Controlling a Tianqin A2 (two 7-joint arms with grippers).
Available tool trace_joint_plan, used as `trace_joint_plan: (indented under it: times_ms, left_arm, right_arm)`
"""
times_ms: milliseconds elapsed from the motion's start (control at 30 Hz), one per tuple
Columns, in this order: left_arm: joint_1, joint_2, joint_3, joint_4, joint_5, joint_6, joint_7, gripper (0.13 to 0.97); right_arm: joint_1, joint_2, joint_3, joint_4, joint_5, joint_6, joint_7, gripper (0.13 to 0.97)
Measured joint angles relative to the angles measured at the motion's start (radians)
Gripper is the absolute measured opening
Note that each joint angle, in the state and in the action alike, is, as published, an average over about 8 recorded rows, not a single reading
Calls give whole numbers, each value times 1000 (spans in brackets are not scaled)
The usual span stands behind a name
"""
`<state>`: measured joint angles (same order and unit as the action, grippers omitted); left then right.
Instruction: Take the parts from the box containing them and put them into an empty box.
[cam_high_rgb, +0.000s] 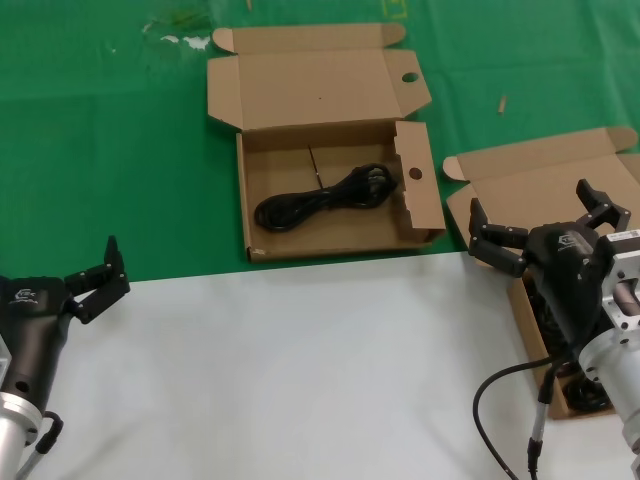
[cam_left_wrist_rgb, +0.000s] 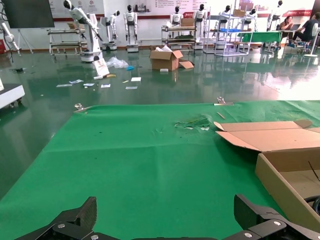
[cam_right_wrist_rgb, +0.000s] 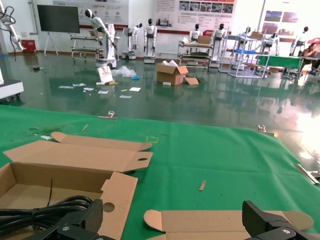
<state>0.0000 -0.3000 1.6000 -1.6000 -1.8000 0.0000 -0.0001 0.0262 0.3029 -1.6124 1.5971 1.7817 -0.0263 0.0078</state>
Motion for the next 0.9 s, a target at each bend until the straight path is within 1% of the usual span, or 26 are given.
trace_joint_plan:
  times_ms: [900]
  left_arm:
    - [0,0,0,0,0,0,0,966]
  right_arm:
    - [0,0,0,0,0,0,0,966]
